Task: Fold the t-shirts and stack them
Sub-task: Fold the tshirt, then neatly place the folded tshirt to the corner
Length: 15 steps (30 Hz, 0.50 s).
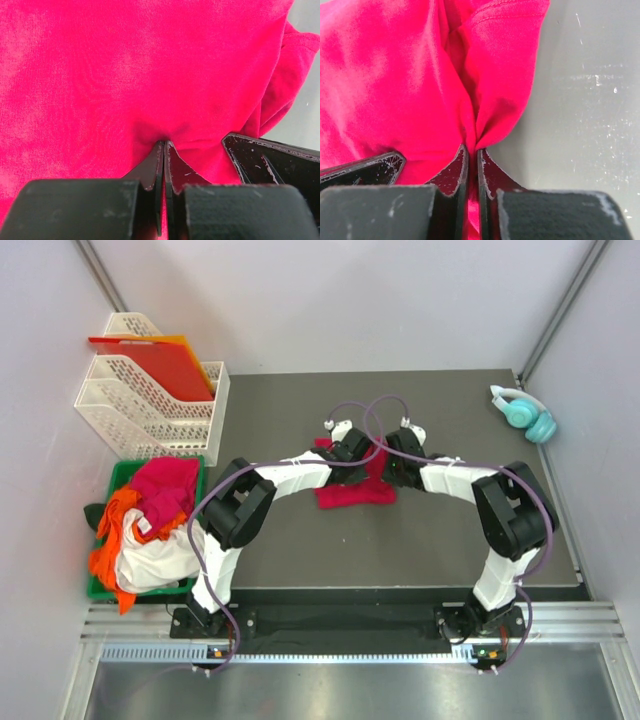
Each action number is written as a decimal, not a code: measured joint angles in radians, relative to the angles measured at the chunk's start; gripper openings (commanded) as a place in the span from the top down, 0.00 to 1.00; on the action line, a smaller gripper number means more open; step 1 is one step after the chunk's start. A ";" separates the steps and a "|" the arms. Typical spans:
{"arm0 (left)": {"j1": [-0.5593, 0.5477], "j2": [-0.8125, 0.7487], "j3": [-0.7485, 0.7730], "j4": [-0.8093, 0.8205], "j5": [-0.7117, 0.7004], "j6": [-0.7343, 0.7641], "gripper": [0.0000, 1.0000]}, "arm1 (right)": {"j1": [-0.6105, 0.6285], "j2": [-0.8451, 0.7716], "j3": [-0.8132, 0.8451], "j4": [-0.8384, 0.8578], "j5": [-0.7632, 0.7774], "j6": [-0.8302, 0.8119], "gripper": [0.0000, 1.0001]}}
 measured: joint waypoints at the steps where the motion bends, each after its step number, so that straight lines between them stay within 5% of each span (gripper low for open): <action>1: 0.000 0.000 0.000 0.000 0.000 0.000 0.96 | 0.003 -0.003 -0.001 -0.002 0.008 0.000 1.00; 6: -0.032 -0.033 -0.023 -0.007 -0.054 0.050 0.75 | 0.024 -0.020 0.000 -0.050 0.064 -0.005 1.00; 15: -0.151 -0.375 -0.111 -0.129 -0.192 0.140 0.77 | 0.025 -0.063 0.061 -0.321 0.243 -0.064 1.00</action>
